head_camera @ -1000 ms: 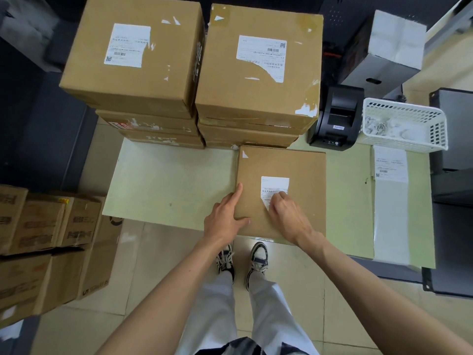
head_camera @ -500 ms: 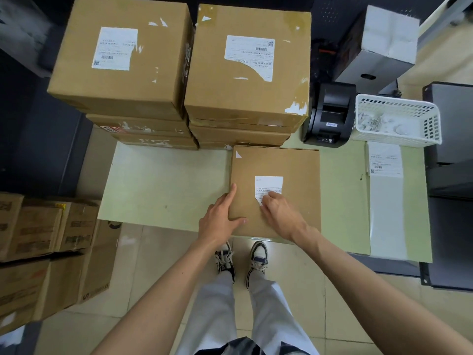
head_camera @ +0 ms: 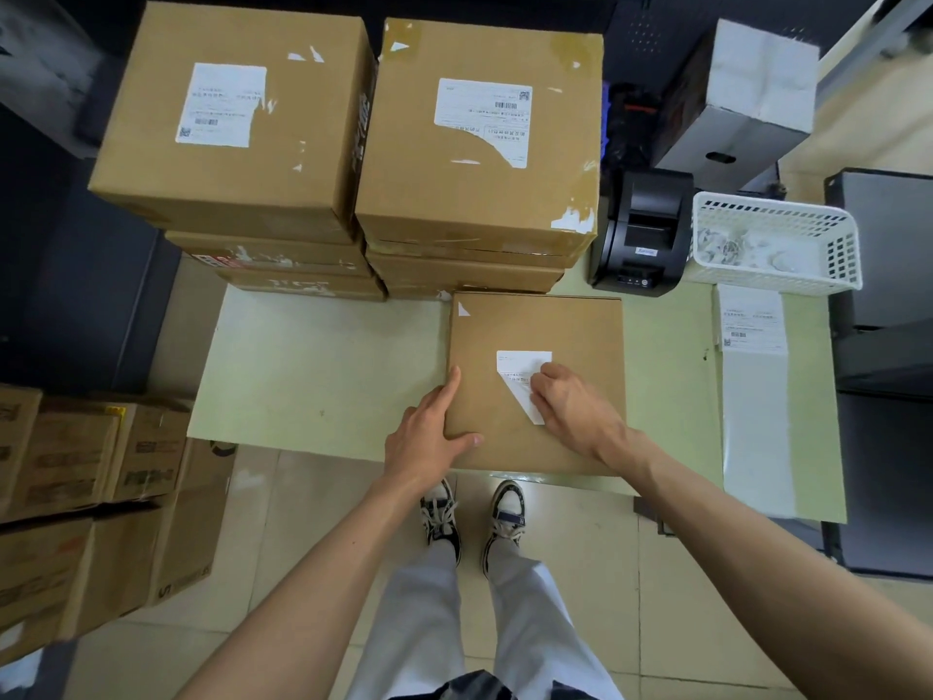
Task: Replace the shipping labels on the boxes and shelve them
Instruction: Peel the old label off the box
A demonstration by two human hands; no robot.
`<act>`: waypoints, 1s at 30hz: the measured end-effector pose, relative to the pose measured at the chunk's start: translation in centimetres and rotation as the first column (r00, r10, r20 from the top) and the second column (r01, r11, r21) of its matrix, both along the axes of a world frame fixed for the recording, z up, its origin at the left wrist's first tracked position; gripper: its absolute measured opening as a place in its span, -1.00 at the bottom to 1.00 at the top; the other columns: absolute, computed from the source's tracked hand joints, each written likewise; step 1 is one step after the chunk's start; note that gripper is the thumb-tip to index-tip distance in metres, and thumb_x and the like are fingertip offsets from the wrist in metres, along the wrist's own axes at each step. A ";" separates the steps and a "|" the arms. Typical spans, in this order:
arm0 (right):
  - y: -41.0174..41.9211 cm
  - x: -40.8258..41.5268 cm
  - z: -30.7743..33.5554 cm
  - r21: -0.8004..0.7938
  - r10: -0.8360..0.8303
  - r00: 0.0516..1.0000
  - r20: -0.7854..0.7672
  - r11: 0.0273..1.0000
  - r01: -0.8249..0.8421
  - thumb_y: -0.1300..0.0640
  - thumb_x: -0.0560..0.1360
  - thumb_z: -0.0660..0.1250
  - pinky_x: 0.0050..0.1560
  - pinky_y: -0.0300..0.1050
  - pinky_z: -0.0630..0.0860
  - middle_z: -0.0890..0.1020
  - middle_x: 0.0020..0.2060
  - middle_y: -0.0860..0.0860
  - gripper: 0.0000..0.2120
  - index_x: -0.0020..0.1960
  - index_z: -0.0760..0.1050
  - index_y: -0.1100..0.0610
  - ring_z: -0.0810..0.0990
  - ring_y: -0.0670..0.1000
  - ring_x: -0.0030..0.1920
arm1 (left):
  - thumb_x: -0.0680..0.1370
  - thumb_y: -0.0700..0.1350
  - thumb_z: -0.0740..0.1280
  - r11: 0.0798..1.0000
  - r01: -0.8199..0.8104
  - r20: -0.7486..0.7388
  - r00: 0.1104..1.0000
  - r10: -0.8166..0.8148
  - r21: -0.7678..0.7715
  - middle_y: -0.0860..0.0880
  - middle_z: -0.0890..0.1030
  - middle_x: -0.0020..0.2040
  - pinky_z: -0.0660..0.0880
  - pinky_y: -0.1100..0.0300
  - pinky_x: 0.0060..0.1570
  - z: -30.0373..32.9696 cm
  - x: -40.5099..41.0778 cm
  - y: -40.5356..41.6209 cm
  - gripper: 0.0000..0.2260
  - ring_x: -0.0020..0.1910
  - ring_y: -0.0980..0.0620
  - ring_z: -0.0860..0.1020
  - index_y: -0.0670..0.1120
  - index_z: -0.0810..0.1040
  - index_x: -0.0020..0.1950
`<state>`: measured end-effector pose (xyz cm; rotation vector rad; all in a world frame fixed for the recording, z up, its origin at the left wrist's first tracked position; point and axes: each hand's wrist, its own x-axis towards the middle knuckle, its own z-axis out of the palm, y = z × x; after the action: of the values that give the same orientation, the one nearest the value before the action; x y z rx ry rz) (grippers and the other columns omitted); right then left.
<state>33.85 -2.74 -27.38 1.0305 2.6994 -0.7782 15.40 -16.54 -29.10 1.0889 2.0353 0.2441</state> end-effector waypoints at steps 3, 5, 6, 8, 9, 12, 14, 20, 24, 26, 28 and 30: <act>0.1 0.2 0.0 0.018 0.014 1.000 -0.003 1.000 -0.014 0.22 0.59 0.19 -0.10 0.02 0.40 0.50 -0.11 0.16 -0.85 -0.12 0.44 0.23 0.49 0.20 -0.07 | 0.49 0.23 0.44 1.000 0.007 -0.005 1.000 -0.007 -0.007 0.22 0.25 0.56 0.42 -0.05 0.18 0.0 0.0 0.0 -0.12 0.45 -0.02 0.35 0.37 -0.12 0.59; 0.6 0.4 0.2 0.027 0.023 1.000 0.001 0.999 -0.023 0.22 0.59 0.20 -0.13 -0.01 0.38 0.50 -0.13 0.17 -0.85 -0.14 0.44 0.23 0.49 0.20 -0.10 | 0.49 0.24 0.43 1.000 0.016 -0.021 1.000 -0.016 -0.004 0.22 0.26 0.56 0.44 -0.05 0.17 0.1 0.0 0.0 -0.12 0.45 -0.03 0.35 0.37 -0.13 0.59; 1.0 0.5 0.2 0.024 0.019 1.000 0.002 1.000 -0.020 0.23 0.58 0.20 -0.14 -0.01 0.38 0.50 -0.14 0.17 -0.86 -0.15 0.43 0.23 0.50 0.21 -0.12 | 0.49 0.24 0.43 1.000 0.017 -0.021 1.000 -0.017 -0.003 0.22 0.26 0.56 0.44 -0.05 0.16 0.1 -0.1 0.0 -0.12 0.45 -0.03 0.35 0.36 -0.12 0.59; 1.8 0.9 0.2 0.007 -0.008 1.000 0.001 1.000 0.008 0.24 0.57 0.21 -0.14 -0.01 0.39 0.49 -0.15 0.17 -0.86 -0.17 0.41 0.24 0.50 0.22 -0.13 | 0.50 0.23 0.43 1.000 0.019 -0.011 1.000 -0.019 -0.001 0.22 0.25 0.57 0.44 -0.05 0.16 0.0 -0.1 0.0 -0.13 0.45 -0.04 0.34 0.35 -0.12 0.60; 2.1 1.1 0.2 0.001 -0.027 1.000 -0.005 1.000 0.027 0.24 0.57 0.21 -0.14 0.00 0.39 0.49 -0.14 0.17 -0.85 -0.17 0.41 0.24 0.49 0.22 -0.12 | 0.50 0.23 0.43 1.000 0.020 -0.009 1.000 -0.020 0.001 0.21 0.25 0.57 0.44 -0.05 0.16 0.0 -0.1 -0.1 -0.13 0.45 -0.04 0.34 0.35 -0.12 0.60; 2.2 1.1 0.0 -0.014 -0.057 0.998 -0.004 0.998 0.057 0.22 0.58 0.19 -0.11 0.01 0.42 0.50 -0.09 0.18 -0.85 -0.15 0.40 0.24 0.50 0.22 -0.09 | 0.49 0.24 0.44 1.000 0.016 0.001 1.000 -0.016 0.008 0.20 0.24 0.58 0.45 -0.07 0.21 0.0 0.0 -0.1 -0.12 0.47 -0.04 0.34 0.35 -0.12 0.59; 2.4 1.1 0.0 -0.035 -0.043 0.999 -0.001 0.998 0.043 0.21 0.59 0.18 -0.06 0.05 0.48 0.50 -0.07 0.17 -0.86 -0.13 0.40 0.24 0.51 0.22 -0.06 | 0.49 0.24 0.44 1.000 0.015 0.010 1.000 -0.015 0.007 0.20 0.24 0.58 0.46 -0.09 0.23 0.0 0.0 -0.1 -0.11 0.47 -0.04 0.34 0.36 -0.14 0.59; 3.5 1.3 0.8 0.036 0.023 1.000 0.004 0.999 -0.023 0.24 0.58 0.18 -0.09 0.02 0.45 0.51 -0.09 0.17 -0.86 -0.13 0.41 0.25 0.51 0.21 -0.07 | 0.50 0.24 0.43 1.000 0.025 -0.017 1.000 -0.025 0.002 0.21 0.25 0.58 0.46 -0.06 0.18 0.2 -0.1 -0.1 -0.12 0.45 -0.03 0.34 0.36 -0.13 0.59; 4.7 1.1 1.1 0.095 0.010 1.000 -0.006 0.995 -0.009 0.23 0.60 0.18 -0.14 -0.08 0.31 0.51 -0.09 0.17 -0.86 -0.09 0.44 0.25 0.49 0.19 -0.09 | 0.49 0.24 0.43 0.999 0.033 -0.031 0.999 -0.033 -0.003 0.22 0.25 0.57 0.47 -0.06 0.19 0.3 -0.1 0.0 -0.12 0.45 -0.04 0.35 0.35 -0.13 0.60; 5.3 1.3 1.2 0.107 -0.015 1.000 0.004 0.994 0.014 0.25 0.58 0.20 -0.18 -0.10 0.27 0.50 -0.10 0.17 -0.89 -0.09 0.44 0.26 0.49 0.19 -0.10 | 0.49 0.24 0.43 0.999 0.038 -0.037 0.999 -0.038 -0.005 0.22 0.25 0.57 0.47 -0.04 0.17 0.3 0.0 0.0 -0.12 0.44 -0.04 0.36 0.35 -0.13 0.60; 6.1 2.0 1.5 0.116 -0.086 0.996 -0.025 0.989 0.088 0.28 0.54 0.23 -0.22 -0.04 0.34 0.47 -0.14 0.16 -0.94 -0.11 0.43 0.25 0.48 0.22 -0.14 | 0.50 0.25 0.43 0.999 0.041 -0.051 0.998 -0.042 -0.011 0.21 0.25 0.57 0.47 -0.04 0.16 0.4 0.0 0.0 -0.12 0.44 -0.03 0.36 0.34 -0.13 0.60; 7.3 3.3 2.0 0.114 -0.226 0.970 -0.087 0.965 0.235 0.27 0.55 0.22 -0.21 0.03 0.42 0.45 -0.18 0.14 -0.91 -0.14 0.40 0.22 0.45 0.19 -0.19 | 0.50 0.24 0.43 0.999 0.039 -0.055 0.998 -0.040 -0.014 0.20 0.26 0.57 0.47 -0.04 0.16 0.3 0.0 0.1 -0.12 0.45 -0.04 0.35 0.33 -0.12 0.60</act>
<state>37.14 4.52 -25.34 1.3910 2.7516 -0.7044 15.40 -16.39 -28.78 1.1386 2.0590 0.1824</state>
